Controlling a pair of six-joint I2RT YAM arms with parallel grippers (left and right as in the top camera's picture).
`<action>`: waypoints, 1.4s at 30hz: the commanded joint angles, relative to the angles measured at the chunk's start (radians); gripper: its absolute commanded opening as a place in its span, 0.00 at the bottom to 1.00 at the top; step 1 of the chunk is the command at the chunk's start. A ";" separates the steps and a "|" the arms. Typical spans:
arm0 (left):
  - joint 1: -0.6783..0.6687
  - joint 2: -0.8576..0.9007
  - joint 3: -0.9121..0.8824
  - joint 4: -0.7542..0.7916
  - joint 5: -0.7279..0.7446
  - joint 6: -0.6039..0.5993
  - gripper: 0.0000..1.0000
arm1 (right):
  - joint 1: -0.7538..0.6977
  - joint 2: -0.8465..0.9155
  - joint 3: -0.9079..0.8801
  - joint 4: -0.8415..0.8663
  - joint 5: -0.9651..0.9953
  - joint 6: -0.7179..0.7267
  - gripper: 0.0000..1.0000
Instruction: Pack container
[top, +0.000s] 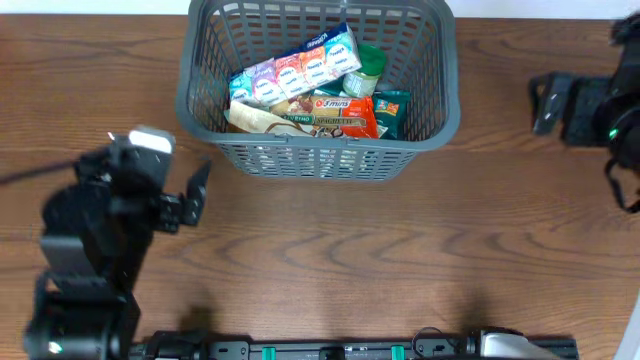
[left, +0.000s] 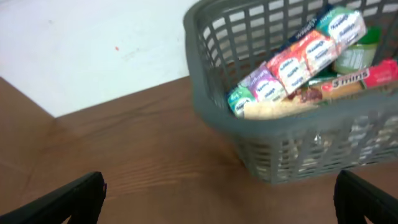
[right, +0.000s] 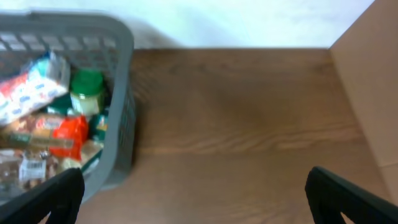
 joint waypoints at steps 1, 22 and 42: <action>-0.017 -0.098 -0.140 0.052 0.003 0.027 0.99 | 0.021 -0.123 -0.279 0.096 -0.004 0.021 0.99; -0.027 -0.226 -0.351 0.128 0.007 0.027 0.99 | 0.073 -0.693 -1.282 0.473 -0.008 -0.006 0.99; -0.027 -0.226 -0.351 0.128 0.007 0.027 0.98 | 0.084 -0.819 -1.294 0.366 -0.055 -0.006 0.99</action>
